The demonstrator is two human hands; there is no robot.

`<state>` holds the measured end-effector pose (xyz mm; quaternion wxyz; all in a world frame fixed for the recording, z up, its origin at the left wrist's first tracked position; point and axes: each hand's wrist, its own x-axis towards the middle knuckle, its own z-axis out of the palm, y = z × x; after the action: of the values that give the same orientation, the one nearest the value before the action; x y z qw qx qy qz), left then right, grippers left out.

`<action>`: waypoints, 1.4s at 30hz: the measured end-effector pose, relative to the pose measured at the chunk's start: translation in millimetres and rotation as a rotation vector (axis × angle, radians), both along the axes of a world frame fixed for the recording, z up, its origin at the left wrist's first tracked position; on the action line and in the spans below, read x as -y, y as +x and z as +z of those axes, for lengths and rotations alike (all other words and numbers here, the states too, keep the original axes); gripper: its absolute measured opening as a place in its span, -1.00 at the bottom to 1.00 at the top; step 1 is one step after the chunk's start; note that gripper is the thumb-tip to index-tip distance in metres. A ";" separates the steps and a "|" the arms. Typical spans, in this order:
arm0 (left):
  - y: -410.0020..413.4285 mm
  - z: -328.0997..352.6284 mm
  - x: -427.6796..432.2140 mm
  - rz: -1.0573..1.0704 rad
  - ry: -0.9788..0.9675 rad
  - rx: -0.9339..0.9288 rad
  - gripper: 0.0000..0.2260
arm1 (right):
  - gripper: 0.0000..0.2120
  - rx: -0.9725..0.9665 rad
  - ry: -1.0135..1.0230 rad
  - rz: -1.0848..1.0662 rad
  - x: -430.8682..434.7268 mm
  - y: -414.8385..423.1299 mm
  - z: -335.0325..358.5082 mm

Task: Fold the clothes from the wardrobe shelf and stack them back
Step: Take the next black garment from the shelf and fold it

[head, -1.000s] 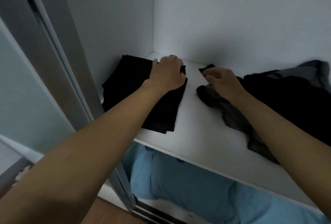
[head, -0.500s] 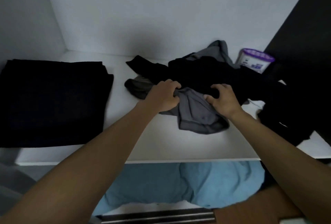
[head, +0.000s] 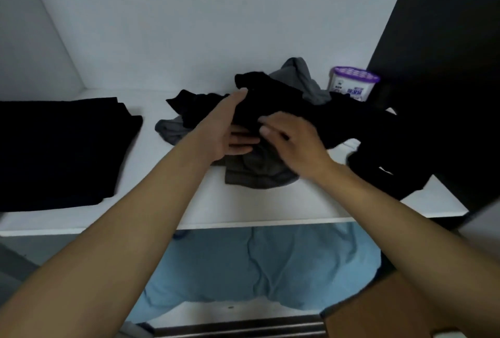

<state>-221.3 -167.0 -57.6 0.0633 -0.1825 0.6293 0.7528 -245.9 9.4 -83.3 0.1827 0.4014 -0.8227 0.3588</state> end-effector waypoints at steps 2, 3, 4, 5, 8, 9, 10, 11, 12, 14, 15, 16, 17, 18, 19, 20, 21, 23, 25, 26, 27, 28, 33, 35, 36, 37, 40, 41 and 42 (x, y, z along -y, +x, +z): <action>0.1 -1.1 -19.8 0.049 0.048 -0.017 -0.60 | -0.71 0.030 0.239 0.147 -12.2 24.9 -15.5; 2.2 -4.6 -28.8 0.120 0.031 -0.022 -0.61 | -0.71 0.071 0.298 0.174 -19.5 31.7 -23.0; 6.0 -10.7 -35.4 0.187 0.020 -0.032 -0.63 | -0.70 0.105 0.315 0.179 -28.1 36.3 -30.5; 10.3 -16.9 -39.5 0.229 0.033 -0.044 -0.67 | -0.70 0.138 0.306 0.170 -38.3 39.7 -37.0; 20.8 -28.2 -45.8 0.295 0.125 -0.025 -0.76 | -0.77 0.206 0.133 0.086 -70.2 40.2 -51.4; 25.0 -29.5 -48.5 0.308 0.139 -0.003 -0.76 | -0.82 0.182 0.040 0.025 -78.4 37.4 -54.5; 29.7 -29.8 -50.7 0.322 0.142 0.009 -0.76 | -0.87 0.131 -0.058 -0.056 -84.1 32.4 -56.4; 35.3 -29.0 -54.0 0.336 0.139 0.006 -0.76 | -0.90 0.087 -0.151 -0.141 -87.9 25.7 -57.1; 40.2 -29.0 -57.5 0.346 0.138 -0.006 -0.77 | -0.84 0.081 -0.224 -0.220 -89.6 17.6 -55.7; 50.3 -33.9 -62.1 0.349 0.135 -0.020 -0.76 | -0.61 0.236 -0.285 -0.284 -87.2 3.9 -49.3; 57.0 -36.7 -63.3 0.345 0.134 -0.017 -0.78 | -0.48 0.375 -0.280 -0.262 -82.1 0.9 -44.6; 65.2 -38.8 -64.3 0.335 0.142 -0.009 -0.82 | -0.36 0.523 -0.269 -0.210 -75.3 2.1 -41.0; 73.4 -40.1 -64.8 0.324 0.159 -0.001 -0.85 | -0.28 0.642 -0.251 -0.144 -67.4 4.9 -39.8; 82.2 -40.3 -64.4 0.317 0.183 0.007 -0.84 | -0.25 0.711 -0.218 -0.086 -58.2 10.7 -38.6; 91.0 -39.6 -63.9 0.315 0.205 0.011 -0.84 | -0.25 0.733 -0.175 -0.041 -49.3 19.0 -37.4; 100.1 -37.6 -63.1 0.316 0.216 0.008 -0.83 | -0.28 0.728 -0.134 -0.006 -42.7 29.2 -36.8; 108.9 -35.0 -61.1 0.318 0.215 0.000 -0.80 | -0.34 0.720 -0.111 0.040 -37.5 39.9 -36.6; 125.1 -28.4 -57.1 0.315 0.204 -0.037 -0.71 | -0.64 0.684 -0.062 0.127 -31.7 62.0 -36.7; 139.8 -20.7 -55.6 0.311 0.168 -0.070 -0.64 | -0.94 0.648 -0.052 0.151 -30.8 82.4 -36.8; 147.5 -16.7 -56.0 0.312 0.145 -0.074 -0.61 | -0.91 0.639 -0.084 0.139 -31.4 93.1 -37.6; 156.5 -12.8 -56.9 0.316 0.120 -0.079 -0.60 | -0.87 0.641 -0.128 0.118 -32.2 104.6 -36.7; 166.6 -9.4 -57.7 0.323 0.091 -0.086 -0.60 | -0.84 0.645 -0.171 0.091 -33.7 116.7 -34.6; 236.8 -11.1 -45.7 0.327 -0.058 -0.087 -0.68 | -0.82 0.791 -0.510 -0.096 -53.7 175.7 -21.2; 277.2 -24.2 -33.4 0.322 -0.081 -0.040 -0.72 | -0.83 0.936 -0.723 -0.151 -64.7 203.6 -15.0; 298.3 -32.8 -27.1 0.312 -0.067 -0.008 -0.73 | -0.82 1.002 -0.817 -0.160 -70.6 219.4 -12.3; 318.8 -42.9 -21.1 0.294 -0.038 0.021 -0.71 | -0.82 1.056 -0.894 -0.156 -75.9 235.8 -10.7; 377.0 -75.5 -9.0 0.218 0.050 0.085 -0.57 | -0.83 1.145 -0.961 -0.121 -85.4 292.9 -13.7; 394.1 -85.6 -8.0 0.204 0.069 0.116 -0.57 | -0.82 1.163 -0.945 -0.118 -87.3 312.0 -15.6; 410.0 -95.3 -8.0 0.193 0.074 0.154 -0.61 | -0.81 1.179 -0.923 -0.115 -89.1 330.3 -17.0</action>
<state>188.7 -159.0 -153.0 0.0453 -0.2969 0.5741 0.7617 84.4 98.5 -100.3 -0.1199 -0.0183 -0.5700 0.8127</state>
